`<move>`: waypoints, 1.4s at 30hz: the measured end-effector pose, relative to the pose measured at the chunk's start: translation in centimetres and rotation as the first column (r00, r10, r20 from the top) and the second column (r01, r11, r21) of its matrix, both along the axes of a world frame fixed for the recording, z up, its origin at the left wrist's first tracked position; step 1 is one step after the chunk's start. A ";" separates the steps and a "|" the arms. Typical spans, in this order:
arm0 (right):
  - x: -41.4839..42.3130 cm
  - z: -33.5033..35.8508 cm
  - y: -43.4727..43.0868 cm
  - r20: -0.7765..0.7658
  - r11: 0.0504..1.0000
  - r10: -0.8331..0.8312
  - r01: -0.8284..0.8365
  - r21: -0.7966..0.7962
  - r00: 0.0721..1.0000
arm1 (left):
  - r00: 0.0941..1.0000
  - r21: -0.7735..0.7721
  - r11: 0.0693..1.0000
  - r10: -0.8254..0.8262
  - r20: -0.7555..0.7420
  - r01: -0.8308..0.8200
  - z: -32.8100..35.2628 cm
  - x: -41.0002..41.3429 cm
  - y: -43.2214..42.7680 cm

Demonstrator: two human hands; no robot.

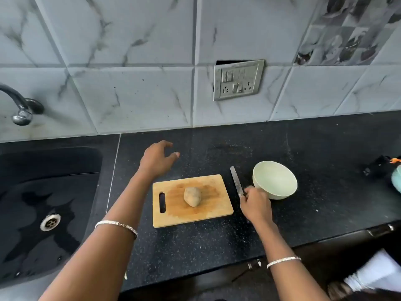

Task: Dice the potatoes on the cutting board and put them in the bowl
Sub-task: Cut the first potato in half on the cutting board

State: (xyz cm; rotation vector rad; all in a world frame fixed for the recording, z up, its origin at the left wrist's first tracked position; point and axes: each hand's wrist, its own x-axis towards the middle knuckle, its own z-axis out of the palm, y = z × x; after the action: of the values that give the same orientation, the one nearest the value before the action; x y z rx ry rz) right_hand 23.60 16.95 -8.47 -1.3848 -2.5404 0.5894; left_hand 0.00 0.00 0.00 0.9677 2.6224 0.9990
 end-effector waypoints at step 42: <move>-1.9 -2.6 -8.0 -0.469 0.864 -0.065 -0.186 -0.469 0.881 | 0.975 -0.039 0.990 -0.123 0.185 0.133 -10.3 4.6 -1.2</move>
State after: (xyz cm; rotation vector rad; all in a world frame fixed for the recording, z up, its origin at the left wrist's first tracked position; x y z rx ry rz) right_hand 21.68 8.94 -11.07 -1.0954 -2.1081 1.4897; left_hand 4.59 -1.18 -10.25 0.9704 2.3924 0.9371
